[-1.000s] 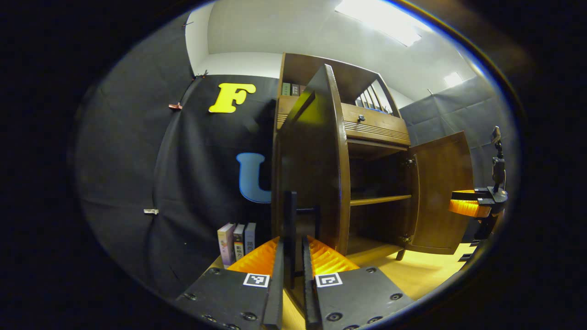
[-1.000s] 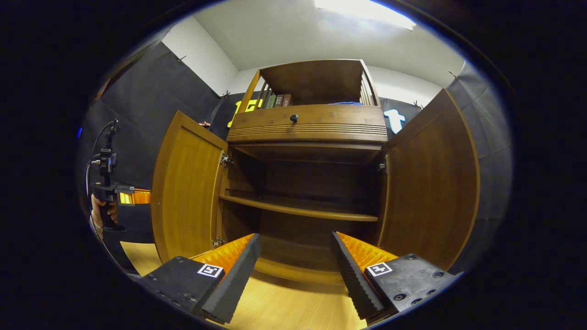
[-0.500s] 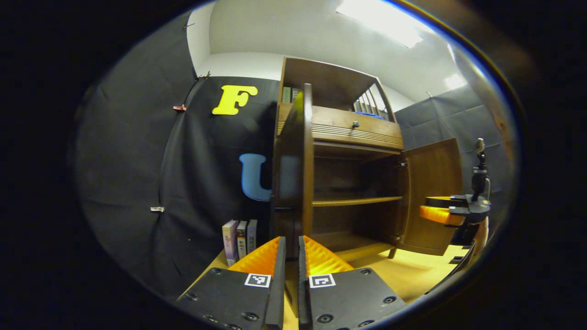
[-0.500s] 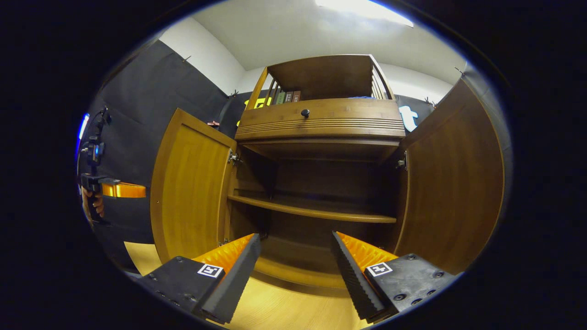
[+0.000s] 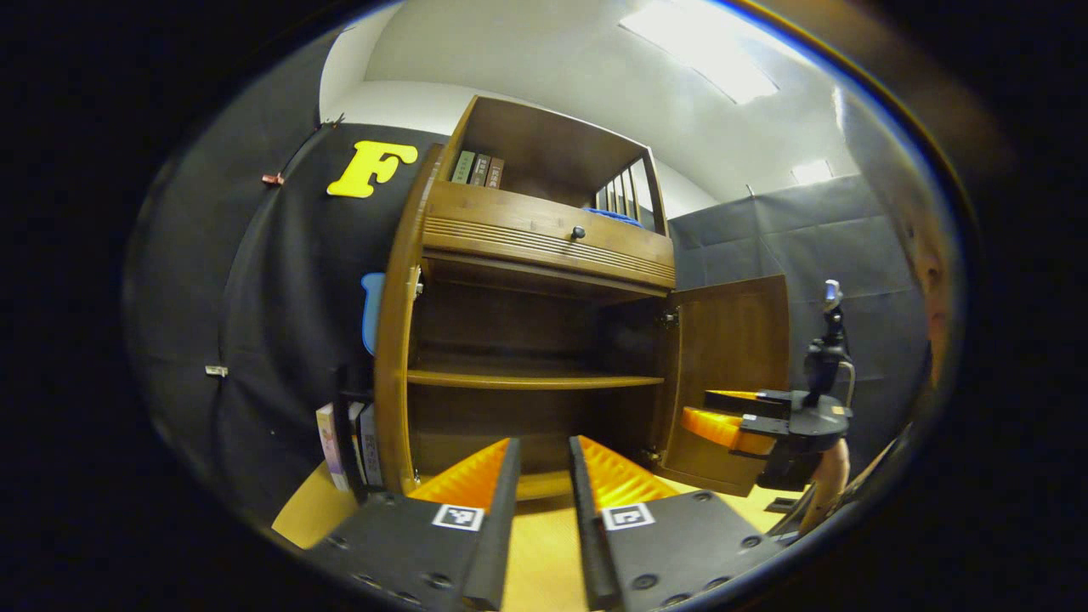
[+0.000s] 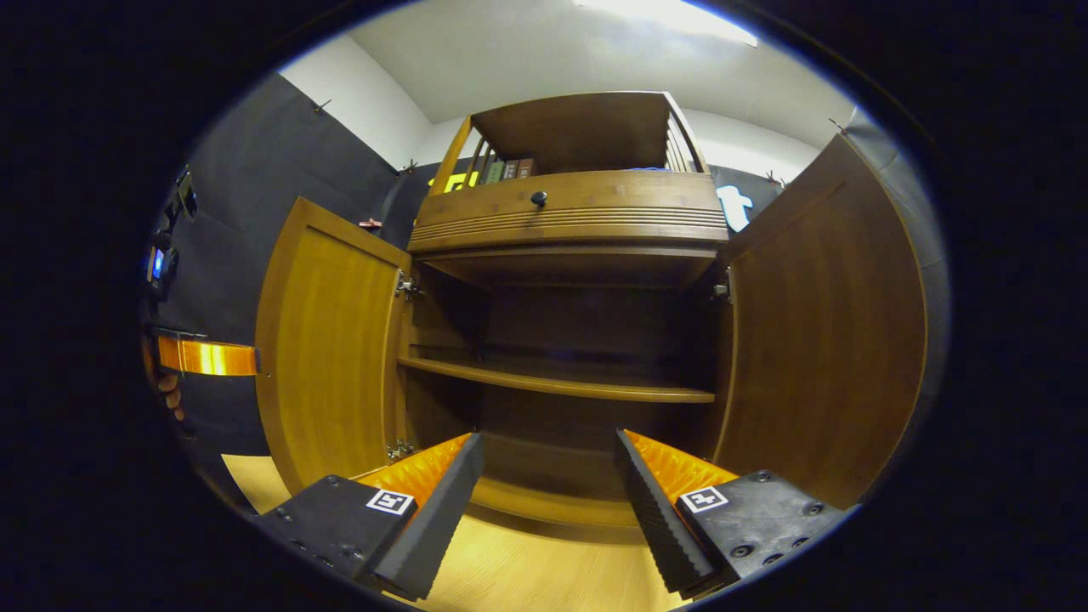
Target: Open the right door of the double-door shoe cabinet with the right hand, and open the left door with the left hand.
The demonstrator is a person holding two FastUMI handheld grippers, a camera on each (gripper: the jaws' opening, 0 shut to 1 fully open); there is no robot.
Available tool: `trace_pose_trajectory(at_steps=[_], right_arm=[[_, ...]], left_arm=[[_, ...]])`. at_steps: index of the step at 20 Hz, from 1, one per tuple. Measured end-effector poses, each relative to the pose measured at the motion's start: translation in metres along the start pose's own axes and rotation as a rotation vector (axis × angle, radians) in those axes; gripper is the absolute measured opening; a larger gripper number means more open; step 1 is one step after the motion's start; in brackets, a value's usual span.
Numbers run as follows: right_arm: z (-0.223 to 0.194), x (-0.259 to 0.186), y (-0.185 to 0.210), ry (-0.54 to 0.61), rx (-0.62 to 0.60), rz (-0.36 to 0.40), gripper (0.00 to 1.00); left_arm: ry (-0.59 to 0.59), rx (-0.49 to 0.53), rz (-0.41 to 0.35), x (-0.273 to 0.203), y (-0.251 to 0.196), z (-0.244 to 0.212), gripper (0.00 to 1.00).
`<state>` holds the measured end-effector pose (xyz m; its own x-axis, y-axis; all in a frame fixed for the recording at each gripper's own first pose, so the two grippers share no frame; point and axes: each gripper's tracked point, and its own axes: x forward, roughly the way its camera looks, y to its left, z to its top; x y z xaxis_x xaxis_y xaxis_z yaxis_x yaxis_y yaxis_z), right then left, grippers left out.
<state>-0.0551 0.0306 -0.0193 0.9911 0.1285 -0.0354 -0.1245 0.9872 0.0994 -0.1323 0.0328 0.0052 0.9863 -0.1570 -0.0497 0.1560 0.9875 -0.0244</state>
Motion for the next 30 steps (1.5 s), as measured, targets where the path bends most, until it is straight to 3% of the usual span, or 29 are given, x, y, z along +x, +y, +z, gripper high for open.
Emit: trace_pose_trajectory(at_steps=[4,5,6,8,10,11,18,30], right_arm=[[0.007,0.000,-0.022,-0.003,0.012,-0.077,0.97],[0.012,0.001,-0.027,-0.011,0.021,-0.094,0.97],[0.015,0.003,-0.030,-0.011,0.029,-0.111,0.97],[0.018,0.009,-0.036,0.004,0.010,-0.147,0.99],[0.025,0.019,-0.039,-0.001,-0.031,-0.186,1.00],[0.029,0.025,-0.037,-0.008,-0.044,-0.191,0.97],[0.023,0.053,-0.006,0.034,-0.054,-0.093,0.98],[0.030,0.060,-0.014,0.002,-0.032,-0.122,0.99]], left_arm=[[-0.010,0.142,0.093,0.053,-0.013,-0.004,0.83],[-0.013,0.158,0.107,0.064,-0.018,-0.004,0.82],[-0.013,0.164,0.114,0.074,-0.023,-0.003,0.92],[0.000,0.164,0.125,0.099,-0.034,-0.008,0.99],[0.006,0.147,0.148,0.121,-0.037,-0.008,0.96],[0.011,0.132,0.162,0.124,-0.036,-0.009,0.99],[0.015,0.058,0.286,0.151,-0.010,-0.003,0.96],[0.010,0.034,0.301,0.145,0.000,-0.003,0.98]])
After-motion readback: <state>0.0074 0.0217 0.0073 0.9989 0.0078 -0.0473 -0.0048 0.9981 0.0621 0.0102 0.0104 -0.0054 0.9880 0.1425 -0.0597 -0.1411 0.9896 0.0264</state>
